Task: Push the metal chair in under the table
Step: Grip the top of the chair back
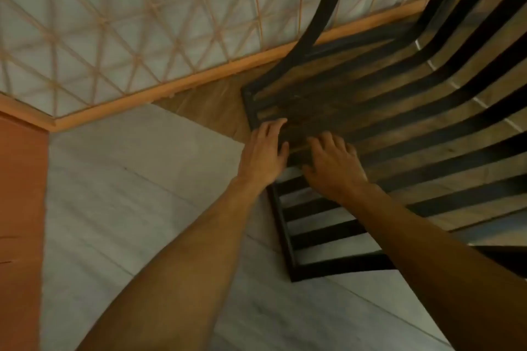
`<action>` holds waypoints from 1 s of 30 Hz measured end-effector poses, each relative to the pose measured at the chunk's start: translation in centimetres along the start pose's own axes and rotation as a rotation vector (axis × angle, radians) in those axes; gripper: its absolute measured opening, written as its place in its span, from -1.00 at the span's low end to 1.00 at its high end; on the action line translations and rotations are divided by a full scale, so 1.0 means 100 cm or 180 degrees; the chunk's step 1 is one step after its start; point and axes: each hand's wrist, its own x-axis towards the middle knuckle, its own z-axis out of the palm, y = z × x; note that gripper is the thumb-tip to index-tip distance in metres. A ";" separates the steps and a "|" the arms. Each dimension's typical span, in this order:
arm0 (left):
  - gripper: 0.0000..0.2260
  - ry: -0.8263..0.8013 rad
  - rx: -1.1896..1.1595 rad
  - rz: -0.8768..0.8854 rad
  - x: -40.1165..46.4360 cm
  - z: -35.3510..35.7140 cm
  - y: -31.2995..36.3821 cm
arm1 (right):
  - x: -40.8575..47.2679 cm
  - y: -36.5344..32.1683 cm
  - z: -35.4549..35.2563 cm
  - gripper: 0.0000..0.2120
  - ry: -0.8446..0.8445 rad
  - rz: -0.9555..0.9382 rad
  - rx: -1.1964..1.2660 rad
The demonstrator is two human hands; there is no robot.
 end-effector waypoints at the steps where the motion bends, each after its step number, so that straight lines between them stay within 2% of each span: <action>1: -0.54 -0.0091 0.0054 0.0004 -0.003 0.004 -0.002 | -0.001 0.001 0.007 -0.44 -0.0142 -0.0037 -0.0022; 4: -0.55 -0.0317 0.0361 -0.0052 -0.016 0.029 -0.013 | -0.004 0.013 0.034 -0.43 -0.0469 -0.0145 -0.0274; 10: -0.61 -0.0489 0.0840 -0.0103 -0.026 0.050 -0.023 | -0.002 0.017 0.060 -0.50 -0.0555 -0.0325 -0.0954; 18: -0.59 -0.0644 0.1100 -0.0047 -0.027 0.056 -0.022 | 0.008 0.012 0.061 -0.59 -0.0560 -0.0503 -0.1043; 30: -0.57 -0.0926 0.1503 0.0083 -0.015 0.051 -0.023 | 0.021 0.022 0.061 -0.53 -0.0677 -0.0771 -0.1113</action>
